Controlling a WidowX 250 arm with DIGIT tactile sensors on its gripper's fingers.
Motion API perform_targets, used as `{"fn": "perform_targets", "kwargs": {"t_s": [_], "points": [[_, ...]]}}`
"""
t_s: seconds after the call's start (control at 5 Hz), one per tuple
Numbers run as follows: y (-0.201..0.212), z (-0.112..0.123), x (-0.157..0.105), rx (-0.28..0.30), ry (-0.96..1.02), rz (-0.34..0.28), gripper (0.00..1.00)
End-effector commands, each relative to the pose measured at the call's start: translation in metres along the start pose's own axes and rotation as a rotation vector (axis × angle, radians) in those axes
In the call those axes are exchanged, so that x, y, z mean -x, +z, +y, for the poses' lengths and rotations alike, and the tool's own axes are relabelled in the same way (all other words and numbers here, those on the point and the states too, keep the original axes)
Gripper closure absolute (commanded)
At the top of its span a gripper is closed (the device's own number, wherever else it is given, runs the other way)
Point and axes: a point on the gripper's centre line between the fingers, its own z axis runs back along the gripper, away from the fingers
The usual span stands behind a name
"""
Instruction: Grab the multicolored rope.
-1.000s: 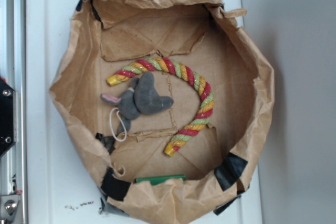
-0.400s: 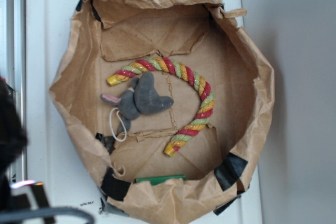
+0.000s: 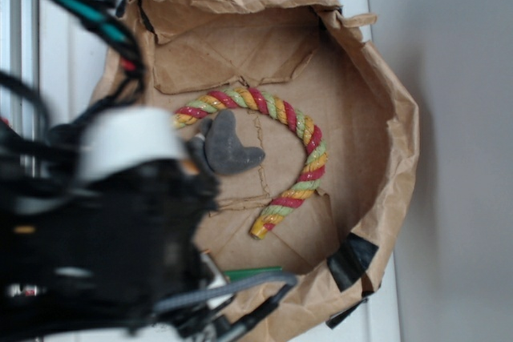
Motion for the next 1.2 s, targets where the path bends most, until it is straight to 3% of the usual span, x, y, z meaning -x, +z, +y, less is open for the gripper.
{"fn": "perform_targets", "kwargs": {"t_s": [0.0,0.4,0.6,1.0], "points": [[0.013,0.001,-0.039,-0.018,-0.002,-0.061,0.00],[0.013,0.001,-0.039,-0.018,-0.002,-0.061,0.00],[-0.040,-0.009,-0.051,-0.101,0.031,-0.112,0.00],[-0.107,-0.012,-0.070,-0.106,0.054,-0.147,0.00]]}}
